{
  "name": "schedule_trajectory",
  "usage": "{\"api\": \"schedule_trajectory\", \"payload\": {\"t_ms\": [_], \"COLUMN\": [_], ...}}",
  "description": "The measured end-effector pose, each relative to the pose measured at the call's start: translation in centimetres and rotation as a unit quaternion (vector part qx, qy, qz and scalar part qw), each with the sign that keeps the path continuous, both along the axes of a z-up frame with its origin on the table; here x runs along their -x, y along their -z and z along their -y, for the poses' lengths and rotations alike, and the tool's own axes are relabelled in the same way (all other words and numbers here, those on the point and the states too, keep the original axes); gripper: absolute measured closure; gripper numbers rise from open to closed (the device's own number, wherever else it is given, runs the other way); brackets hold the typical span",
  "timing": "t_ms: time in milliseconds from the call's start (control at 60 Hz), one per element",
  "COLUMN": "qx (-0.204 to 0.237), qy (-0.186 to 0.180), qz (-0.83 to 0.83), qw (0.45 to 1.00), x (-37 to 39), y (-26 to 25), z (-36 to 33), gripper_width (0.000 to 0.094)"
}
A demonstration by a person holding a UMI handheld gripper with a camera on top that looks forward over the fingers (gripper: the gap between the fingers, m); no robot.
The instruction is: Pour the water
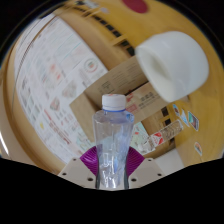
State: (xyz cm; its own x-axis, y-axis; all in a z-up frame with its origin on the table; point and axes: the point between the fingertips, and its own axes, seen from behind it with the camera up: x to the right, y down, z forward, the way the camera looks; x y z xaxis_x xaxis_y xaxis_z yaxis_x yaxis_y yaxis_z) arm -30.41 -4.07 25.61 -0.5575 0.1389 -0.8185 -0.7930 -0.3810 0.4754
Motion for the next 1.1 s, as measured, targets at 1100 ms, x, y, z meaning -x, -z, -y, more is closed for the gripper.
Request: {"api": "schedule_trajectory", "payload": {"t_ms": [1100], "qx": [-0.023], "qy": [0.173], "qz": [0.851], "qw": [0.496], "x": [-25.1], "y": [0.5], "z": [-0.7], "gripper_width": [0.0625]}}
